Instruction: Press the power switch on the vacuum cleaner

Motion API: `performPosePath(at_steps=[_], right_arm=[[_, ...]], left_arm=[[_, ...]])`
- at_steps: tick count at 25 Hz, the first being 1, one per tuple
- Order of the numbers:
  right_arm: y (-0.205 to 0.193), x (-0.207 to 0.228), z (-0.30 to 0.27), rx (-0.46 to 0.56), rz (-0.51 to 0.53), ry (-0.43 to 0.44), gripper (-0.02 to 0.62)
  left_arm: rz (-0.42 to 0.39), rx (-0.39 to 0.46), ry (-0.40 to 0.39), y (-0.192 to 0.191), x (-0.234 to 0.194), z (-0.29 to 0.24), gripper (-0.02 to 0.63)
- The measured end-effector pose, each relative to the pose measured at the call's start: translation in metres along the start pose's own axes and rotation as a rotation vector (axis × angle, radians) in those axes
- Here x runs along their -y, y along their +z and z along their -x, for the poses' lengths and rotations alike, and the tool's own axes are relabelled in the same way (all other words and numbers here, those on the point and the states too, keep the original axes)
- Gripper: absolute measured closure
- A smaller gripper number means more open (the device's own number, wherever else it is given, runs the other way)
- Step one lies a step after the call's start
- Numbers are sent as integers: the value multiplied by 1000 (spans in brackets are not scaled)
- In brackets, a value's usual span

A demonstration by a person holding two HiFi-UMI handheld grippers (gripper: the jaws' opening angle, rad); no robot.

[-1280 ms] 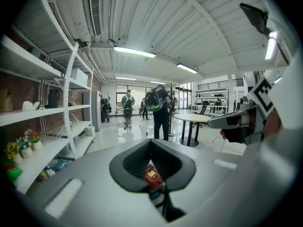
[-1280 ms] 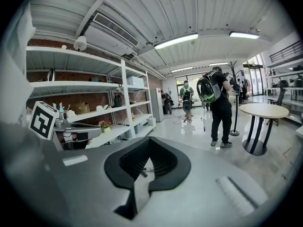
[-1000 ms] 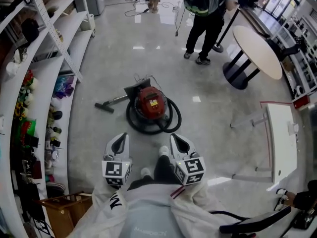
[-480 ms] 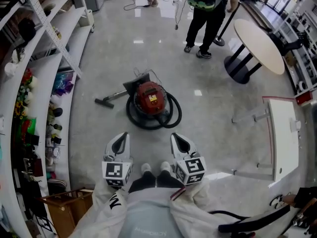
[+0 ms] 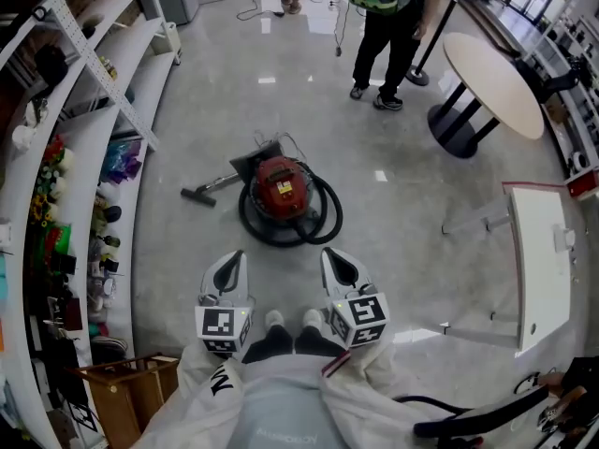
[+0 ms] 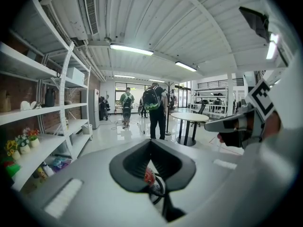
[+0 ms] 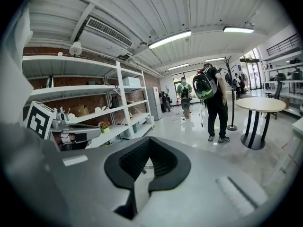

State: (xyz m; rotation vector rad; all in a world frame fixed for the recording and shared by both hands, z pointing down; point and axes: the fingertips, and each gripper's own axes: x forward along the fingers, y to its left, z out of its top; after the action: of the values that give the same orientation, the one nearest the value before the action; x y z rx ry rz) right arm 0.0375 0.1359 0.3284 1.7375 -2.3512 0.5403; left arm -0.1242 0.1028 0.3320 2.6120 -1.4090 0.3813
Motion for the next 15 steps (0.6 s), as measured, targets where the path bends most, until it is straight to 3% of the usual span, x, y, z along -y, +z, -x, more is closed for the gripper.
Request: performPosePath(at_steps=[15], right_arm=[[17,29,9,46,1,0,597]], left_arm=[[-15,31,4,25,20,-17,606]])
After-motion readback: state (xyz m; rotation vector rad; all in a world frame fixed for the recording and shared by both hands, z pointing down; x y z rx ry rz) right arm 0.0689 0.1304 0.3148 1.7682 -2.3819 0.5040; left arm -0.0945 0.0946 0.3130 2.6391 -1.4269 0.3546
